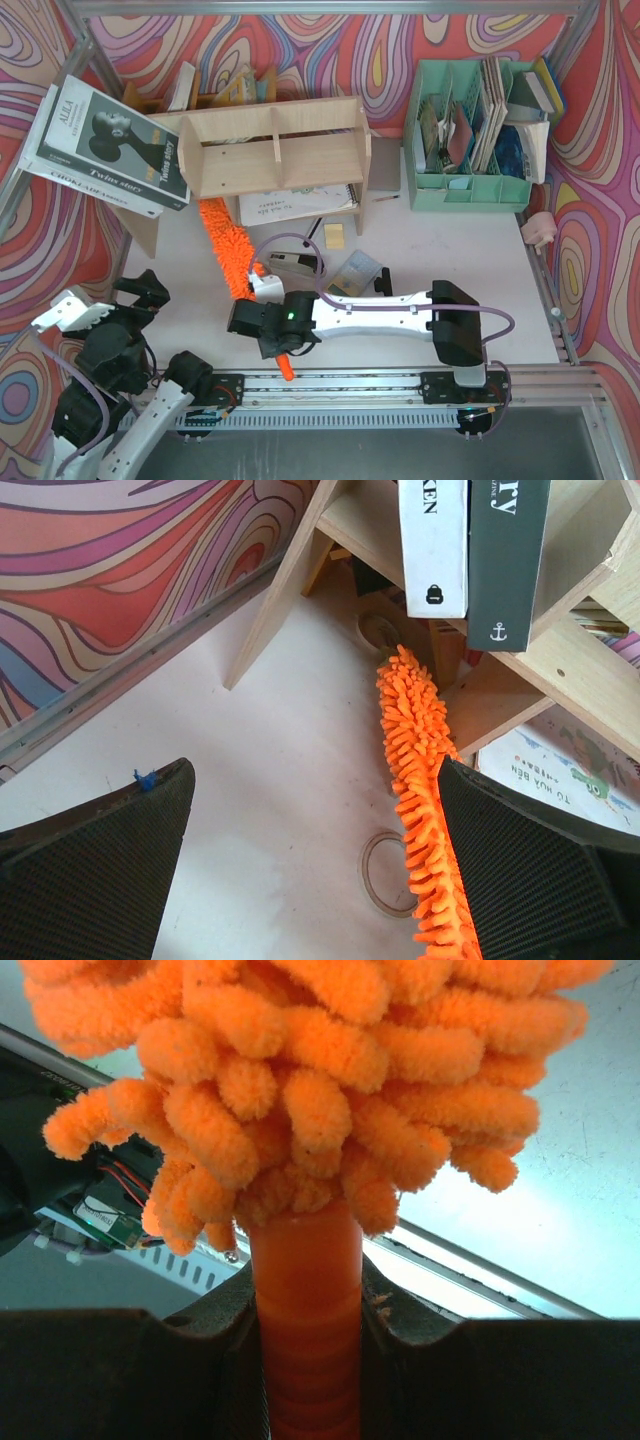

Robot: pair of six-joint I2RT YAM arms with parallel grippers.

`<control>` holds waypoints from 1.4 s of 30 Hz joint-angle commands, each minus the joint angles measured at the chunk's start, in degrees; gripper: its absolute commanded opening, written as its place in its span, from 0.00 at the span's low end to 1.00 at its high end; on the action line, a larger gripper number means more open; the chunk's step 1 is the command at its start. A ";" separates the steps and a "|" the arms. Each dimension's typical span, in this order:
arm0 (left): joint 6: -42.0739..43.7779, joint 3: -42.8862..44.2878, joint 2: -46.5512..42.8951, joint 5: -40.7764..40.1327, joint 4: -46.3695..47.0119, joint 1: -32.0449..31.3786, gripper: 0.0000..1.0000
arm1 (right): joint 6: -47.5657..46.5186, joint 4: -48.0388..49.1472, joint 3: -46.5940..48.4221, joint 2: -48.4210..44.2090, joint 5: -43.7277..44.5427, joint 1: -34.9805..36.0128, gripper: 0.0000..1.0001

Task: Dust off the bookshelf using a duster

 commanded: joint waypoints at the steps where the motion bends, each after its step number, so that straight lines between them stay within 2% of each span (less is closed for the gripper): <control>1: -1.69 -0.29 -0.96 0.79 -1.69 0.32 0.98 | 4.94 -2.65 0.57 0.78 1.50 -3.16 0.00; 31: -2.29 -0.20 -2.23 -0.06 -2.52 0.32 0.98 | 4.66 -5.01 3.25 5.77 -2.61 -3.81 0.00; 36: -2.24 -0.20 -2.18 -0.06 -2.54 0.31 0.98 | 6.66 -5.65 2.61 2.41 2.74 -2.70 0.00; 42: -2.32 -0.25 -2.28 -0.14 -2.43 0.30 0.98 | 8.53 -8.07 4.72 -0.61 14.39 2.10 0.00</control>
